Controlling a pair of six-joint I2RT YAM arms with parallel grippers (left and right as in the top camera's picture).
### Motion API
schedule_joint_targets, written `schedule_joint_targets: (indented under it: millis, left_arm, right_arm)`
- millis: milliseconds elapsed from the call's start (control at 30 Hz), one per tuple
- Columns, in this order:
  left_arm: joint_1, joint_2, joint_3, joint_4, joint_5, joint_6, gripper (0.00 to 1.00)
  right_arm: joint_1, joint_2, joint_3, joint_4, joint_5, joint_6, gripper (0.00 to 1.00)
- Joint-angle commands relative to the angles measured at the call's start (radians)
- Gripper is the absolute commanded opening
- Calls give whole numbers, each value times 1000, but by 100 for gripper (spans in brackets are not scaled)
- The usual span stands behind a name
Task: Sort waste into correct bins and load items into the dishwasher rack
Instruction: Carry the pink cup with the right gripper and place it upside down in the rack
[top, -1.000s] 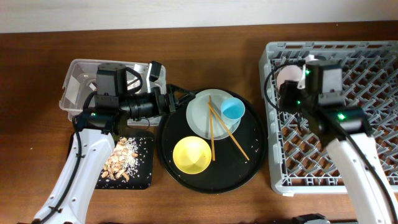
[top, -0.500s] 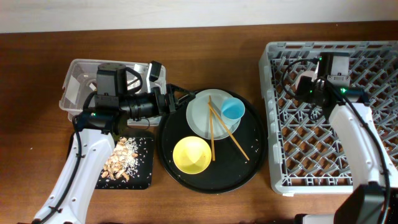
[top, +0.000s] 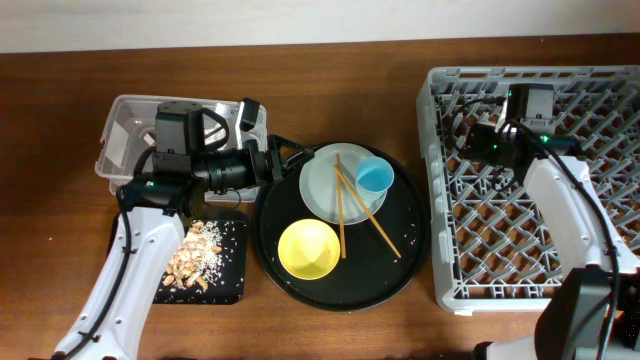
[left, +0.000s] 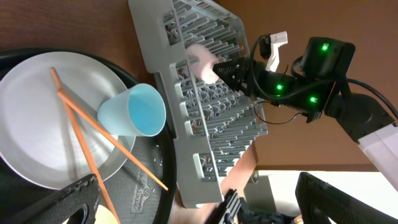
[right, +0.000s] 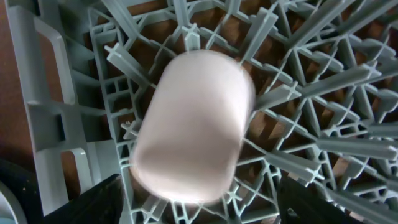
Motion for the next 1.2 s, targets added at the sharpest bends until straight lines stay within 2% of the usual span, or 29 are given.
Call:
schedule_joint_targets:
  millis: [0, 333, 433, 500, 567, 933, 1167]
  left_arm:
    - [3, 1, 0, -1, 0, 13, 99]
    - [3, 1, 0, -1, 0, 13, 100]
    - [3, 1, 0, -1, 0, 13, 99]
    - [3, 1, 0, -1, 0, 13, 99]
    - [3, 1, 0, -1, 0, 13, 99]
    - [3, 1, 0, -1, 0, 13, 99]
    - [3, 1, 0, -1, 0, 13, 99]
  right_arm:
    - [-6, -6, 19, -4, -6, 3, 84]
    - [-6, -154, 138, -192, -103, 3, 85]
    - [-5, -163, 136, -249, -105, 3, 55]
    - [-4, -157, 125, -272, -104, 3, 14]
    - [-4, -148, 117, -271, -105, 3, 4]
    - [-3, 13, 117, -252, -175, 2, 4]
    - [-4, 63, 117, -233, -106, 3, 5]
